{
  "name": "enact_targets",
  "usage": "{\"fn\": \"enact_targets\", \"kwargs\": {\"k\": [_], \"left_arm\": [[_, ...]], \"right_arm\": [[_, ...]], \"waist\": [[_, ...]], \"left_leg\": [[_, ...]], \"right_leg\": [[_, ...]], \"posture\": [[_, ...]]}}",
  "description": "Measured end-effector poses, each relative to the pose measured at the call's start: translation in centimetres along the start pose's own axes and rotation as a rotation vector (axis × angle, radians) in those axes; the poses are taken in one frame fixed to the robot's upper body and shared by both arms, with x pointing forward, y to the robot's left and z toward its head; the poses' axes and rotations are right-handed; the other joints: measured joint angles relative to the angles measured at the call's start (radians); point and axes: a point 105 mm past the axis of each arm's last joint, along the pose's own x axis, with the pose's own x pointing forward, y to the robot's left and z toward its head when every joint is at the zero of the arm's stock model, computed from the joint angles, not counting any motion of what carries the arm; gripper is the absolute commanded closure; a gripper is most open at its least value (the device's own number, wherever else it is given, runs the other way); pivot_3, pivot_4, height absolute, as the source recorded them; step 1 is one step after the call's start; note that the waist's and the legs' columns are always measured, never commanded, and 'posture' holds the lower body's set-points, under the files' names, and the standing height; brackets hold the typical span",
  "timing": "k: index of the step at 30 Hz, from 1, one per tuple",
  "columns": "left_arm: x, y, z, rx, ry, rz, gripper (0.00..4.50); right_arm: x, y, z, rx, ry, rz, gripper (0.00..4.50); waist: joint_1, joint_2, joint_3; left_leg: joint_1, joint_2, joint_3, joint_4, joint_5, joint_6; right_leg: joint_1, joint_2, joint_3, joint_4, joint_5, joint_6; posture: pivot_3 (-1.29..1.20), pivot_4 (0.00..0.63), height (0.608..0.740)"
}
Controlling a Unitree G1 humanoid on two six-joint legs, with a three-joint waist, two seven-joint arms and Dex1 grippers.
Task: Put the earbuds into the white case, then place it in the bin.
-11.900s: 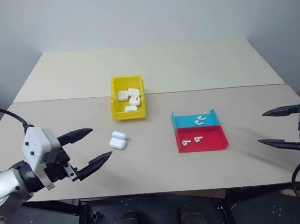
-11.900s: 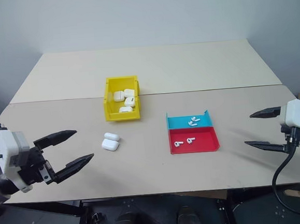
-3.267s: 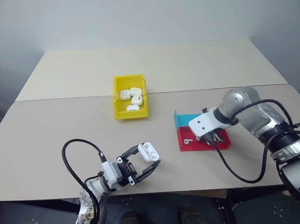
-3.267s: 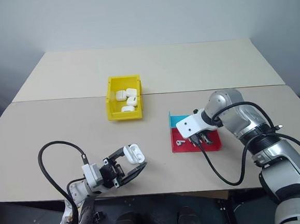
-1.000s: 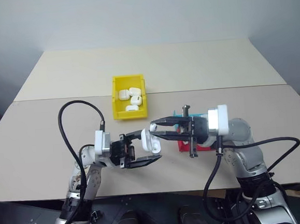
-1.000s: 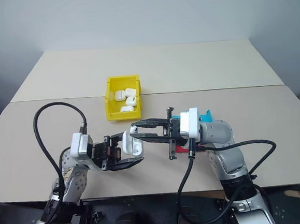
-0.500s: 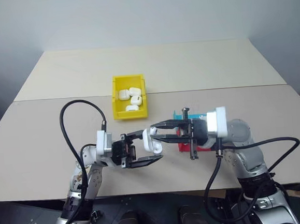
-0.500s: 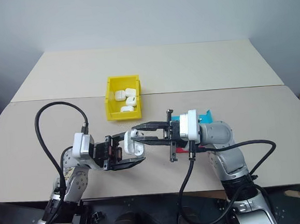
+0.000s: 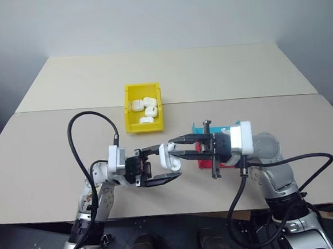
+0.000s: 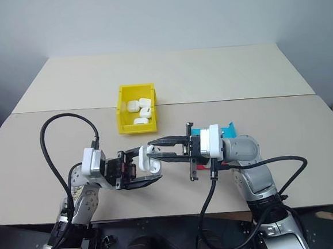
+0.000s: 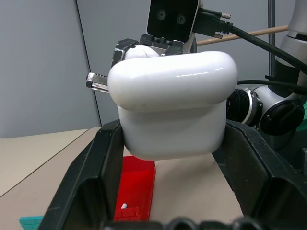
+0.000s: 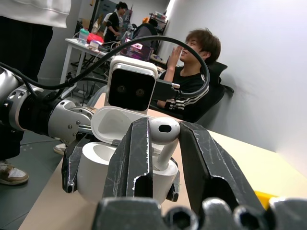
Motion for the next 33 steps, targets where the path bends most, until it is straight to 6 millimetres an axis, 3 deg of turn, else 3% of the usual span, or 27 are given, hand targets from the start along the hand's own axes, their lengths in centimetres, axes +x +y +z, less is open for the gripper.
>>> {"fn": "enact_targets", "kwargs": {"k": [5,12,21,25,28,33], "left_arm": [[0.0,0.0,-0.1,0.001,0.004,-0.003,1.72],[0.0,-0.1,-0.2,0.004,0.013,-0.006,1.72],[-0.1,-0.1,-0.2,0.005,0.035,-0.012,1.72],[0.6,1.2,0.7,0.056,0.107,-0.006,1.72],[2.2,2.2,2.3,0.13,0.097,0.009,1.72],[5.0,2.2,3.6,0.14,0.05,0.062,1.72]], "right_arm": [[-0.1,0.2,0.0,0.002,0.007,0.018,3.86],[-0.3,0.3,-0.1,0.0,0.02,0.038,1.56],[-1.2,0.0,-0.1,0.004,0.065,0.038,1.56],[-4.7,-2.4,1.1,0.019,0.155,-0.055,1.56],[-7.0,-4.4,2.8,-0.018,0.215,-0.125,1.56],[-9.9,-6.9,3.8,0.001,0.348,-0.159,1.56]], "waist": [[0.0,0.0,0.0],[0.0,0.0,0.0],[0.001,0.0,0.0],[0.009,-0.001,0.001],[0.008,-0.001,0.001],[-0.002,-0.001,0.001]], "left_leg": [[0.0,0.0,0.0,0.0,0.0,0.0],[0.0,0.0,0.0,0.0,0.0,0.0],[0.0,0.0,0.0,0.0,0.0,0.0],[-0.001,0.0,0.0,0.0,0.0,0.0],[-0.002,0.0,0.0,0.0,0.0,0.001],[-0.002,0.0,0.0,0.0,-0.001,0.001]], "right_leg": [[0.0,0.0,0.0,0.0,0.0,0.0],[0.0,0.0,0.0,0.0,0.0,0.0],[0.0,0.0,0.0,0.0,0.0,0.0],[0.0,0.0,0.0,-0.001,0.0,0.0],[0.0,0.0,0.0,-0.002,0.0,0.0],[0.0,0.0,0.0,-0.002,0.0,0.0]], "posture": [[0.0,0.15,0.74],[0.0,0.15,0.74],[0.0,0.15,0.74],[0.0,0.15,0.74],[0.0,0.15,0.74],[0.0,0.15,0.74]]}}
